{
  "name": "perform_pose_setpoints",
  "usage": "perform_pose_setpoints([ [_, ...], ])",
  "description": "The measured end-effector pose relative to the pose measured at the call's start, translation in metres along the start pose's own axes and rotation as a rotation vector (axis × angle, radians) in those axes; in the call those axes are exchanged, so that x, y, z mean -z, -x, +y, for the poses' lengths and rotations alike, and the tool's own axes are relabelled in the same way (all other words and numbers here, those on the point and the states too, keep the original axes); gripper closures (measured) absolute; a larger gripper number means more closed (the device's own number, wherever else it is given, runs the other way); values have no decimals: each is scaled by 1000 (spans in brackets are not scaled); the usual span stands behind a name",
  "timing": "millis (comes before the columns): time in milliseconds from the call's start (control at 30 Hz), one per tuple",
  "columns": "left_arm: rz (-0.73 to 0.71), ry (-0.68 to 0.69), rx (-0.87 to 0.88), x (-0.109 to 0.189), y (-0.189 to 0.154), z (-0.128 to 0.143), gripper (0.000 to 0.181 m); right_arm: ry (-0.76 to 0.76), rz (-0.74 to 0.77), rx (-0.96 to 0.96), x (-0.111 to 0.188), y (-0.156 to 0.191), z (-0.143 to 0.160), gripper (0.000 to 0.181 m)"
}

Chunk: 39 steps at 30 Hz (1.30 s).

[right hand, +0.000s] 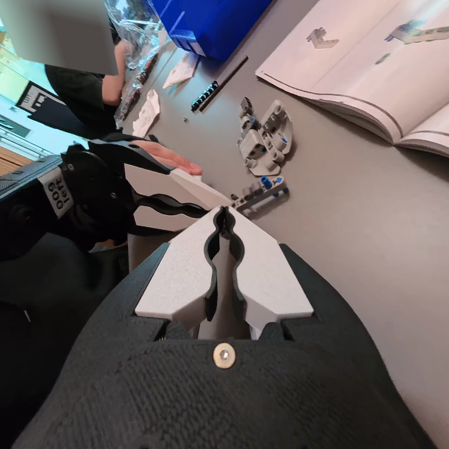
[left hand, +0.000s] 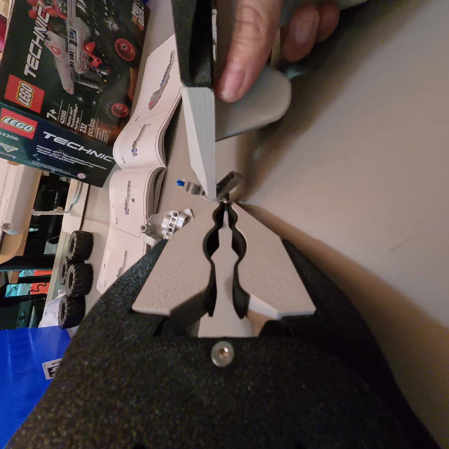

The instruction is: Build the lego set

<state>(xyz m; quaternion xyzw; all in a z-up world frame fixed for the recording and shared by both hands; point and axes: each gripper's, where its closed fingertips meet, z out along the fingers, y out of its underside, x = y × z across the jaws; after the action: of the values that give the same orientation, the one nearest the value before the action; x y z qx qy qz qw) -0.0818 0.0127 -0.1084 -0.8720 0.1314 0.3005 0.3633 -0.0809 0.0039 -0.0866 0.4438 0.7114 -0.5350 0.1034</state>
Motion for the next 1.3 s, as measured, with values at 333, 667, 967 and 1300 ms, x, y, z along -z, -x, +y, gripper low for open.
perform_pose_setpoints([
  [333,11,7,49,1,2,4,181,-22,38,35,5,0,0,174],
  [667,-8,19,8,-1,4,4,181,11,176,61,7,-11,10,165],
  [967,2,3,10,-2,1,0,181,-8,142,15,7,-11,7,175],
  [1300,-22,-13,103,-1,10,-1,181,-48,63,-85,5,-11,0,176],
])
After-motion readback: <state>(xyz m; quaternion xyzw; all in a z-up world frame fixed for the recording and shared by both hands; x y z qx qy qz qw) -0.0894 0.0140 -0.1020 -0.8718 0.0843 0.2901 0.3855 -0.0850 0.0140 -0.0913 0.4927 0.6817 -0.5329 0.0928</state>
